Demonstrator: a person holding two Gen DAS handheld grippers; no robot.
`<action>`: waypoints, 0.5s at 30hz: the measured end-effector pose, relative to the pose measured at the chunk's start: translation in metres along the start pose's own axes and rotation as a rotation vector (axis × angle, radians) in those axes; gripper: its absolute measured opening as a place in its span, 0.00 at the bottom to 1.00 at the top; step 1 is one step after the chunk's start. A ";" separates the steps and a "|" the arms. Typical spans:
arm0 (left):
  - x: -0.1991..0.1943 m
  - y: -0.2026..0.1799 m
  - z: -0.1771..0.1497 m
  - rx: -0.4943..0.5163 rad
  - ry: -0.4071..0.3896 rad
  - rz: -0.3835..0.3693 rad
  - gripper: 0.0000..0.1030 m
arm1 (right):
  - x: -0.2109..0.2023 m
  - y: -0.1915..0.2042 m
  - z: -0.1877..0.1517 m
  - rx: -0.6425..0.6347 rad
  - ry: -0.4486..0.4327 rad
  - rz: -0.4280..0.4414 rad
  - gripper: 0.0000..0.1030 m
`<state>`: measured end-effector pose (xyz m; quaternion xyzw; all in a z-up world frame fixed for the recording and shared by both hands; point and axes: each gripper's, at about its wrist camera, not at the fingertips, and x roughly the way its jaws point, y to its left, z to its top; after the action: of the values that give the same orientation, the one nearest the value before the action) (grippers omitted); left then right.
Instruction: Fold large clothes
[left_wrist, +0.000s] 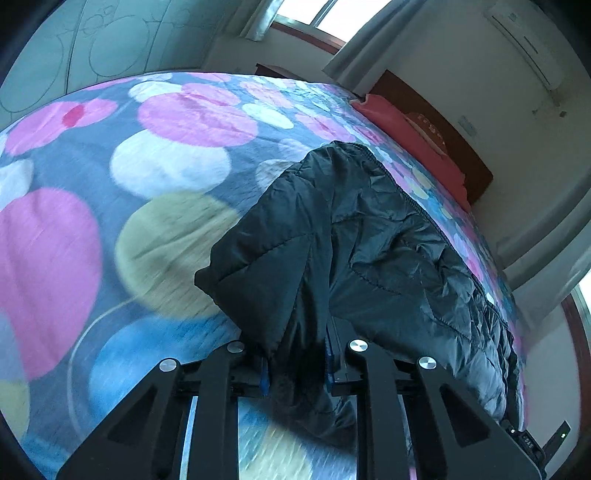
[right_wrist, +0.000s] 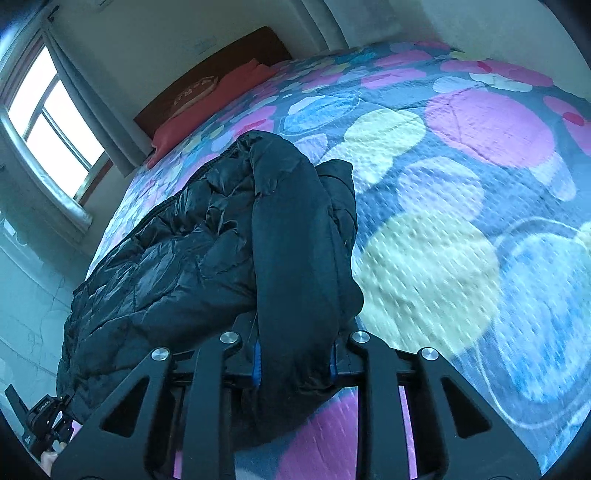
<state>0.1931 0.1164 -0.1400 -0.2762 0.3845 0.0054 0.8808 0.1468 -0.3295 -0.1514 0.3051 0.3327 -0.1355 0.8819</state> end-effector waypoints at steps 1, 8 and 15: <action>-0.005 0.003 -0.004 0.000 0.000 0.003 0.20 | -0.003 -0.001 -0.002 -0.002 0.002 0.002 0.23; -0.027 0.015 -0.018 0.002 0.005 0.015 0.20 | -0.028 -0.008 -0.023 -0.018 0.010 0.011 0.23; -0.042 0.021 -0.025 0.011 0.007 0.022 0.20 | -0.047 -0.018 -0.039 -0.021 0.020 0.025 0.23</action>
<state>0.1420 0.1303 -0.1356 -0.2672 0.3906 0.0119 0.8808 0.0837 -0.3172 -0.1510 0.3014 0.3393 -0.1178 0.8833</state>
